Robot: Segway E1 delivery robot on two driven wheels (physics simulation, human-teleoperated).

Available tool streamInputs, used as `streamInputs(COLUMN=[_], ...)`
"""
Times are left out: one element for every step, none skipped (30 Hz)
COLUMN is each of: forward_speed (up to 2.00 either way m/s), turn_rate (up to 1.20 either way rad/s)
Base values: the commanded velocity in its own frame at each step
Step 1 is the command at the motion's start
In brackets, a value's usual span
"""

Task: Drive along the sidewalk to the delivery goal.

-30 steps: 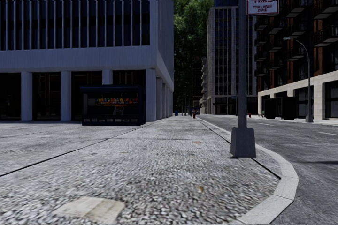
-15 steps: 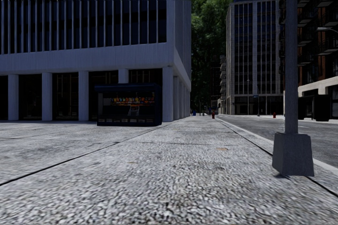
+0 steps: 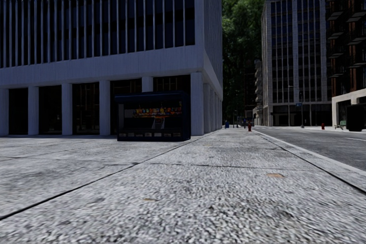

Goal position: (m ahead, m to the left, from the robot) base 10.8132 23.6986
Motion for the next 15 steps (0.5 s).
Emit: streamInputs(forward_speed=[1.51,1.51,1.51,1.51,1.51,1.51,1.51,1.51,1.51,1.51,1.51,1.51,1.51,1.51,1.51], turn_rate=[0.37,0.37,0.37,0.37,0.37,0.37,0.37,0.37,0.37,0.37,0.37,0.38,0.39,0.42,0.46])
